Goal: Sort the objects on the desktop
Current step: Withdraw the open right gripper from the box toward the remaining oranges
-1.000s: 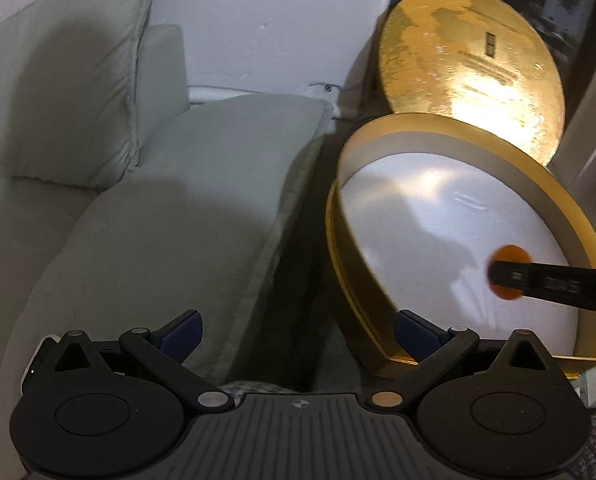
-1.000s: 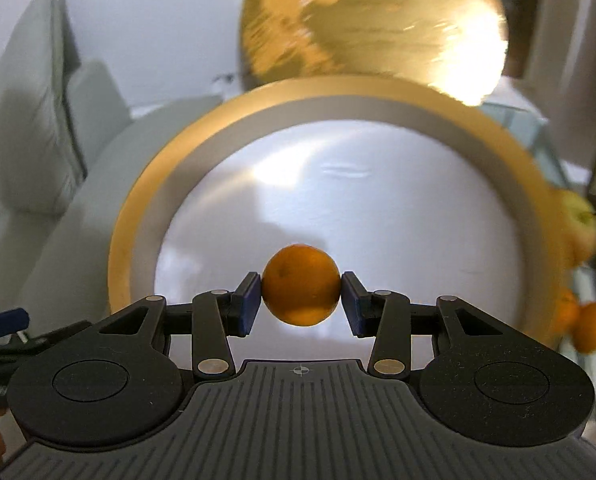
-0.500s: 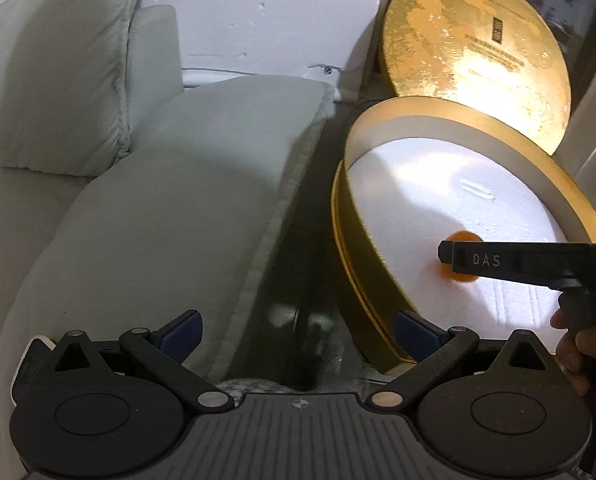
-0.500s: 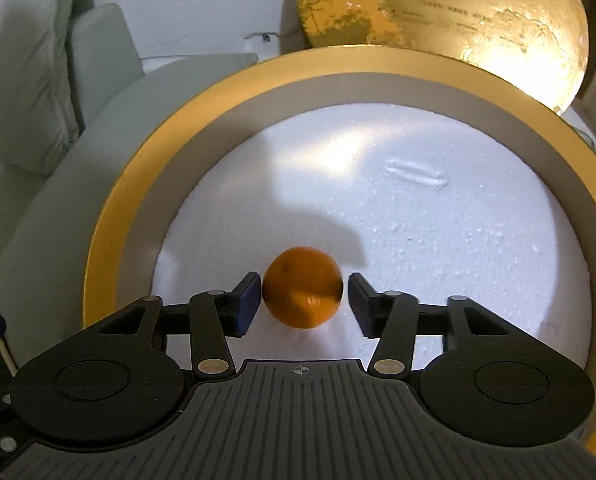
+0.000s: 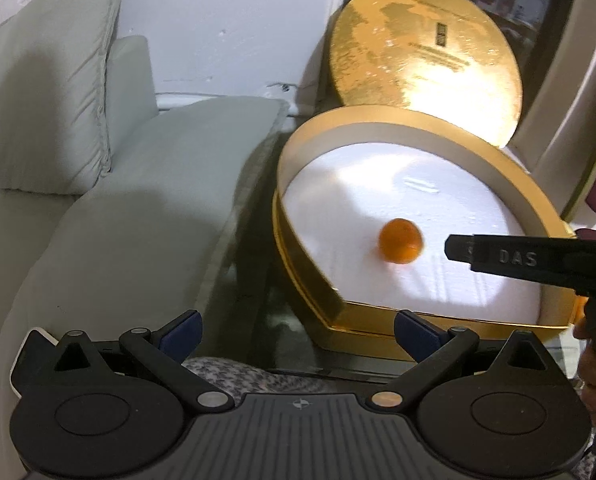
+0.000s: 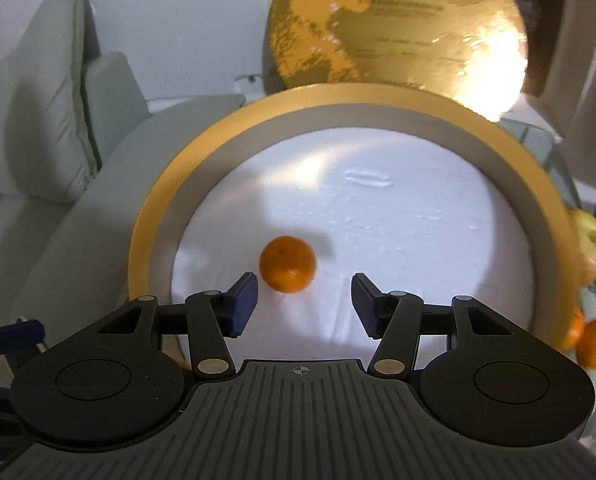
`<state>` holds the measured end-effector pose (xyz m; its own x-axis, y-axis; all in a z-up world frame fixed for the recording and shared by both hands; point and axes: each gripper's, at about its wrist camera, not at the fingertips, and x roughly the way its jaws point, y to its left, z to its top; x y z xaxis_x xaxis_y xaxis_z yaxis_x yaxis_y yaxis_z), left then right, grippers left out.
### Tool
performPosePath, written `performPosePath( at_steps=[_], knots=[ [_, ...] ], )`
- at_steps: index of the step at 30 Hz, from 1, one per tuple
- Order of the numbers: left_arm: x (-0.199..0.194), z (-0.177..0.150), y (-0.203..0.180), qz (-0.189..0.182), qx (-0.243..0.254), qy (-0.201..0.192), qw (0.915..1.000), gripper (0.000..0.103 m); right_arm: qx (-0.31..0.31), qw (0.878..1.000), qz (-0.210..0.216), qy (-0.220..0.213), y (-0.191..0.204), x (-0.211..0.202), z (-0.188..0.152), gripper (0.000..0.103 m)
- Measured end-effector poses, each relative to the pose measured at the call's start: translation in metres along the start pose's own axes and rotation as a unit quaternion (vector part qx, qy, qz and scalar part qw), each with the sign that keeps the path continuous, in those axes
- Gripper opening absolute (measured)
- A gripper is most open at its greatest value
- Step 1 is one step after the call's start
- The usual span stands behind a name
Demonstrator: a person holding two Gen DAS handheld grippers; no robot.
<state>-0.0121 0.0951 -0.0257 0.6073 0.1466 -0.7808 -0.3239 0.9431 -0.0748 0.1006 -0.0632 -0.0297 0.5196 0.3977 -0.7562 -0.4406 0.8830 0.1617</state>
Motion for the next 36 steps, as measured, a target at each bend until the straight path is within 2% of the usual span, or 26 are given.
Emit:
performPosePath(
  at_steps=[4, 7, 12, 14, 19, 28, 36],
  knots=[
    [-0.012, -0.003, -0.007, -0.005, 0.008, -0.01, 0.9999, 0.102, 0.019, 1.0, -0.003, -0.009, -0.011, -0.027, -0.009, 0.062],
    [-0.018, -0.004, -0.012, -0.01, 0.011, -0.015, 0.9998, 0.102, 0.031, 0.999, -0.008, -0.013, -0.018, -0.047, -0.019, 0.07],
    [-0.028, -0.008, -0.02, -0.017, 0.021, -0.018, 0.9995, 0.102, 0.052, 0.998, -0.012, -0.019, -0.031, -0.072, -0.034, 0.071],
    [-0.032, -0.009, -0.023, -0.016, 0.026, -0.021, 0.9993, 0.102, 0.061, 0.998, -0.014, -0.023, -0.037, -0.08, -0.038, 0.075],
    [-0.044, -0.012, -0.032, -0.013, 0.04, -0.031, 0.9987, 0.102, 0.087, 0.996, -0.014, -0.032, -0.048, -0.092, -0.045, 0.075],
    [-0.049, -0.016, -0.054, -0.006, 0.073, -0.031, 0.9968, 0.102, 0.094, 0.994, -0.008, -0.054, -0.057, -0.113, -0.057, 0.076],
    [-0.043, -0.017, -0.08, -0.003, 0.11, -0.029, 0.9934, 0.102, 0.139, 0.987, -0.02, -0.074, -0.09, -0.134, -0.073, 0.076]
  ],
)
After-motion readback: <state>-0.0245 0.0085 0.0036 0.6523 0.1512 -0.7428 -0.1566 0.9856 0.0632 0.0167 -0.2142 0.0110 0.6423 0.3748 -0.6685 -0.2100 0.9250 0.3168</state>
